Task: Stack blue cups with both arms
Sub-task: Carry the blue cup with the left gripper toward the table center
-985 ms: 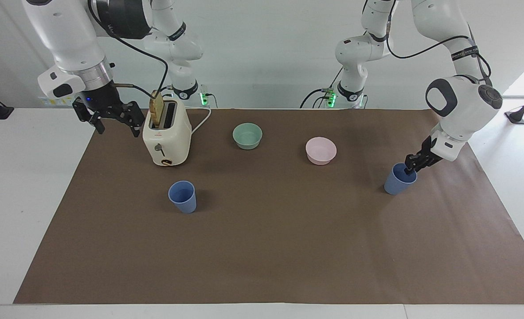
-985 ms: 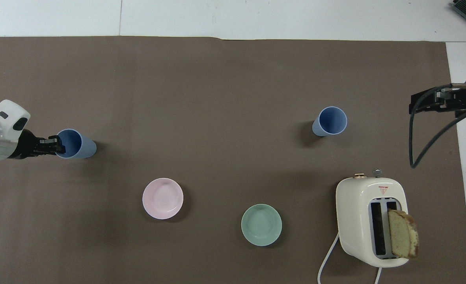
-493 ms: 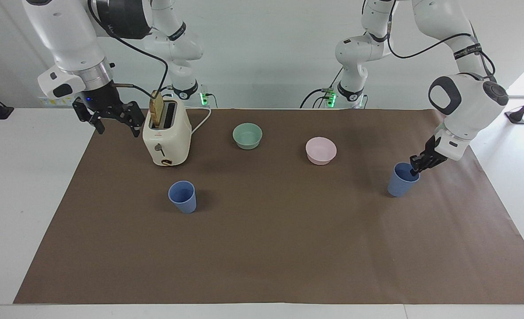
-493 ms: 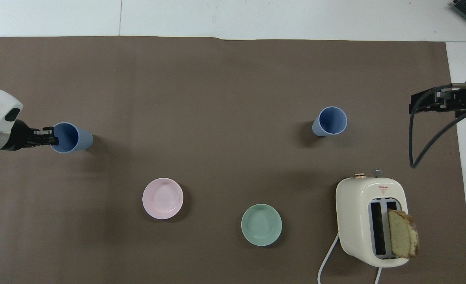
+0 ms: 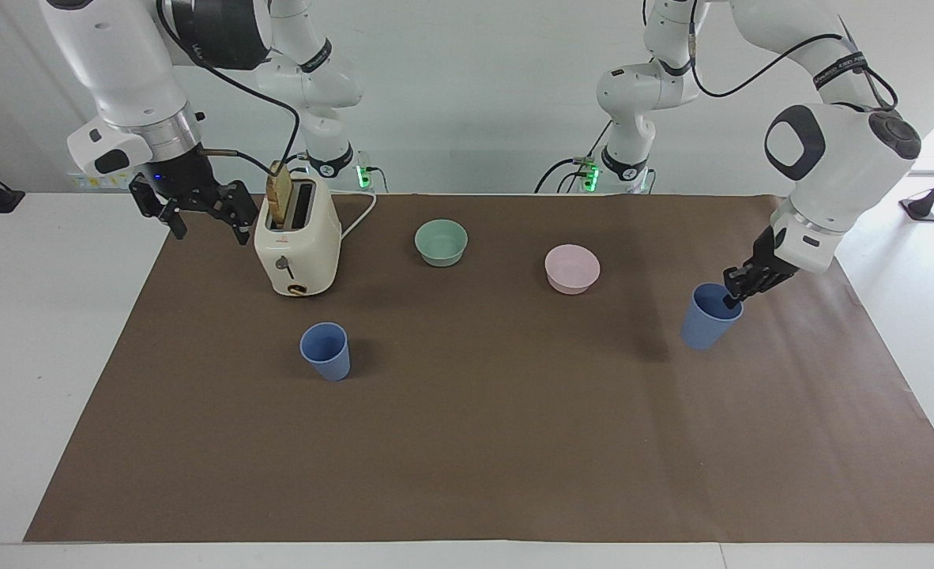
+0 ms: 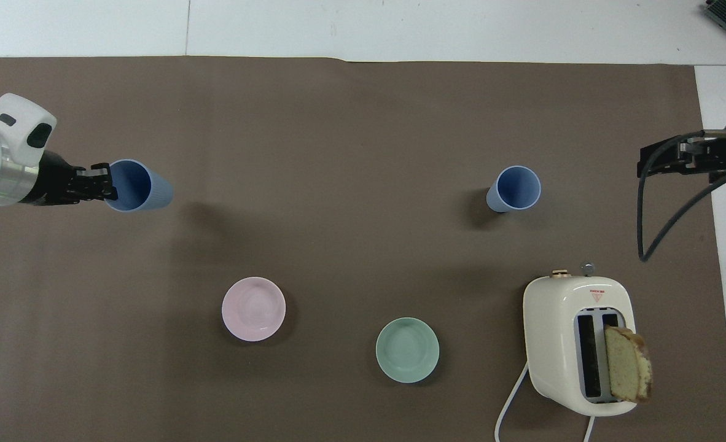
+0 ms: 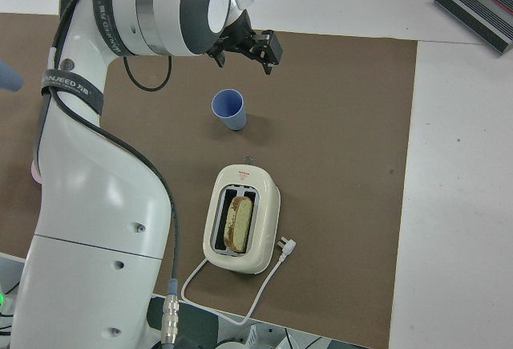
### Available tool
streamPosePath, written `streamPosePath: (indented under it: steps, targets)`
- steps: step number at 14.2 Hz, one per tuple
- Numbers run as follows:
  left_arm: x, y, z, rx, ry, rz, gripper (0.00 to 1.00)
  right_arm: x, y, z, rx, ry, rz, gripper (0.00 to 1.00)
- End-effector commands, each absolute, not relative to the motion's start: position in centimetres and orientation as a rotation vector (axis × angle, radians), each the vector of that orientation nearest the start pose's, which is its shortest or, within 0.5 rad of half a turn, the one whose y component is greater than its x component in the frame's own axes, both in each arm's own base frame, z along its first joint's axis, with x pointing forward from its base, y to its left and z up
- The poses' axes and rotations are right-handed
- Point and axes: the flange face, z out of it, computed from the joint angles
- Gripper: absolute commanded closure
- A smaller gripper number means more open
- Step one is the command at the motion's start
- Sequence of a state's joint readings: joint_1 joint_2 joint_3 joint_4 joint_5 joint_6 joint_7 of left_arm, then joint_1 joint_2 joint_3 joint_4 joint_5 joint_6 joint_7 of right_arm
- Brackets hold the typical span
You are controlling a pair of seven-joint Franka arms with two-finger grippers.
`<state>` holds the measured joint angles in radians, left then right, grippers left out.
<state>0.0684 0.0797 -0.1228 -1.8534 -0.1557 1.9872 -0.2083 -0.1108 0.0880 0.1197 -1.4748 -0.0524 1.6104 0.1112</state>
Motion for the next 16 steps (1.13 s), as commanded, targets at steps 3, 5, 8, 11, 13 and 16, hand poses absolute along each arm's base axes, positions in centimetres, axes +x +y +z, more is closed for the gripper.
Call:
streamPosePath:
  steps: [3, 5, 8, 11, 13, 16]
  targets:
    - [57.6, -14.4, 48.6, -3.275, -0.452, -0.009, 1.00, 58.3, -0.5, 62.3, -3.179, 0.151, -0.075, 0.00]
    - [57.0, -17.9, 48.6, -3.280, -0.491, -0.029, 1.00, 58.3, -0.5, 62.3, -3.178, 0.153, -0.075, 0.00]
    - [56.4, -23.8, 46.6, -3.291, -0.552, -0.060, 1.00, 58.3, -0.5, 62.3, -3.179, 0.151, -0.075, 0.00]
    - [55.6, -28.4, 44.1, -3.278, -0.556, -0.083, 1.00, 58.3, -0.6, 62.3, -3.179, 0.153, -0.075, 0.00]
    - [54.9, -30.3, 43.3, -3.281, -0.524, -0.074, 1.00, 58.3, -0.5, 62.3, -3.179, 0.151, -0.075, 0.00]
    - [54.7, -32.4, 41.4, -3.291, -0.498, -0.081, 1.00, 58.3, -0.6, 62.3, -3.179, 0.156, -0.073, 0.00]
